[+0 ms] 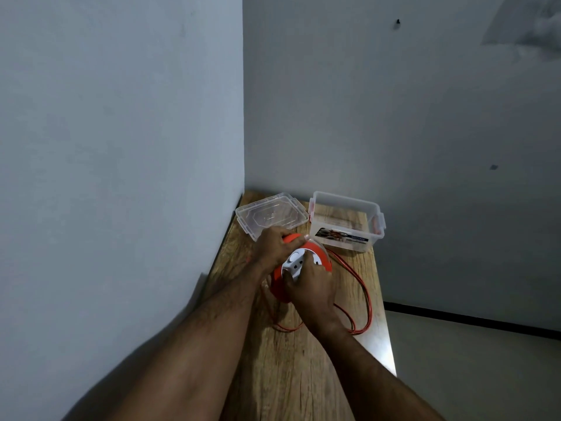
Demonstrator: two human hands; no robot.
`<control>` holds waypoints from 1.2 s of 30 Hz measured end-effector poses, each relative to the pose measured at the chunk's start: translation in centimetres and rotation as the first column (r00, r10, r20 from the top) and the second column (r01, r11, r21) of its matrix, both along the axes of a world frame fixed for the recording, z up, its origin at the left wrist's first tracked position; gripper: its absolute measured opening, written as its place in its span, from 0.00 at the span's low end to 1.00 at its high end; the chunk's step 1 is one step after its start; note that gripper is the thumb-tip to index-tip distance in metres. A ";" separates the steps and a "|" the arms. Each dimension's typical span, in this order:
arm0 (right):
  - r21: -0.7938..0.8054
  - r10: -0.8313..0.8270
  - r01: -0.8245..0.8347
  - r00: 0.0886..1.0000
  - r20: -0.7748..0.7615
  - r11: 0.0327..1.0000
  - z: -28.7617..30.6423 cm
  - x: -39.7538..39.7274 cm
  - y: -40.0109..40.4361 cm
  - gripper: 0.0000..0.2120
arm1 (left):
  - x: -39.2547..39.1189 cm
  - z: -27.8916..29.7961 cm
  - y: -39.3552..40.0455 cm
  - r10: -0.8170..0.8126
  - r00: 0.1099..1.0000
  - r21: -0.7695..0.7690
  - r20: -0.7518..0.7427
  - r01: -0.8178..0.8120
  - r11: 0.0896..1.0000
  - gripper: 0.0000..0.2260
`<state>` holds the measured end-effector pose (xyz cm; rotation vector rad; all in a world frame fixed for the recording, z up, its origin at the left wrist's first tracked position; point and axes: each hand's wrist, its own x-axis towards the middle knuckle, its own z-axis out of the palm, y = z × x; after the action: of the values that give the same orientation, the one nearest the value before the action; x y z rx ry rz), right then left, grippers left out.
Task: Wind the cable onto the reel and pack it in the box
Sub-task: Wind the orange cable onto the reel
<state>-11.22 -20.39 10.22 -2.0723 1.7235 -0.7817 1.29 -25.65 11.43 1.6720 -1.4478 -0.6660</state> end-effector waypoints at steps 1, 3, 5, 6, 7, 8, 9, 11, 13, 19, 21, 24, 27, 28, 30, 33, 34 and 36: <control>-0.017 -0.002 0.002 1.000 0.028 1.000 0.1 0.0 0.1 0.27 | 0.0 0.0 0.0 -0.002 1.000 0.000 0.005 0.002 1.000 0.20; -0.042 -0.001 0.006 0.995 0.099 0.999 0.0 -0.2 0.1 0.23 | 0.0 0.0 0.1 -0.002 1.000 0.006 0.006 0.002 1.000 0.19; -0.014 -0.027 0.029 0.985 0.170 0.999 0.3 -0.4 0.0 0.22 | 0.2 -0.1 0.1 -0.001 1.000 0.010 -0.009 0.001 1.000 0.19; 0.009 -0.050 0.049 0.978 0.203 0.999 0.3 -0.4 -0.1 0.23 | 0.3 -0.1 0.1 -0.002 1.000 0.015 -0.012 0.002 1.000 0.20; 0.028 -0.073 0.068 0.967 0.243 0.997 0.2 -0.3 -0.2 0.24 | 0.3 -0.1 0.1 -0.008 1.000 0.016 -0.011 0.008 1.000 0.20; 0.057 -0.111 0.098 0.948 0.299 0.994 -0.1 -0.1 -0.4 0.26 | 0.4 -0.2 0.1 -0.014 1.000 0.015 -0.009 0.014 1.000 0.21; 0.092 -0.156 0.130 0.913 0.378 0.987 -0.4 0.0 -0.6 0.29 | 0.4 -0.3 0.0 -0.016 1.000 0.011 -0.005 0.016 1.000 0.21; 0.189 -0.265 0.196 0.828 0.494 0.962 -0.9 0.5 -0.9 0.31 | 0.3 -0.3 0.1 -0.010 1.000 0.003 0.010 0.010 1.000 0.22; 0.312 -0.395 0.262 0.755 0.523 0.913 -0.6 1.0 -1.0 0.30 | 0.2 -0.2 0.0 -0.005 1.000 -0.001 0.023 0.005 1.000 0.21; 0.758 -0.779 0.213 0.308 0.547 0.616 0.4 2.1 -1.3 0.42 | 0.0 -0.2 0.1 -0.028 0.997 -0.038 0.071 0.031 0.999 0.18; 0.858 -0.865 0.113 0.088 0.494 0.501 1.2 2.5 -1.5 0.43 | -0.2 -0.6 0.3 -0.041 0.996 -0.044 0.073 0.044 0.998 0.17; 0.862 -0.868 -0.125 -0.144 0.475 0.492 1.7 2.3 -2.1 0.36 | -0.4 -1.1 0.5 -0.045 0.998 -0.056 0.038 0.047 0.997 0.17; 0.719 -0.766 -0.284 -0.112 0.633 0.635 1.6 2.0 -1.9 0.26 | -0.4 -1.2 0.4 -0.032 0.999 -0.052 0.025 0.034 0.998 0.17; 0.732 -0.758 -0.237 -0.034 0.651 0.639 1.9 2.0 -1.6 0.25 | -0.2 -1.3 0.4 -0.010 1.000 -0.047 0.006 0.010 0.999 0.18; 0.695 -0.699 0.114 0.233 0.676 0.710 1.3 1.6 -1.4 0.16 | 0.3 -1.5 0.3 0.045 0.998 -0.029 -0.051 -0.047 0.998 0.19; -0.028 -0.214 0.230 0.937 0.277 0.973 0.0 -0.1 -0.8 0.10 | 1.2 -1.5 0.2 0.075 0.994 -0.017 -0.080 -0.077 0.997 0.21; -0.132 -0.104 0.118 0.988 0.113 0.984 -0.1 -0.6 -0.4 0.13 | 1.4 -1.5 0.1 0.075 0.995 -0.018 -0.066 -0.076 0.997 0.21; -0.119 0.007 -0.020 0.994 -0.105 0.993 -0.6 -0.8 -0.3 0.22 | 1.5 -1.4 -0.1 0.075 0.996 -0.016 -0.045 -0.076 0.997 0.22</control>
<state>-12.03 -20.71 9.57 -2.2387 1.7540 -0.8048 2.74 -25.72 10.03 1.6796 -1.3491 -0.6429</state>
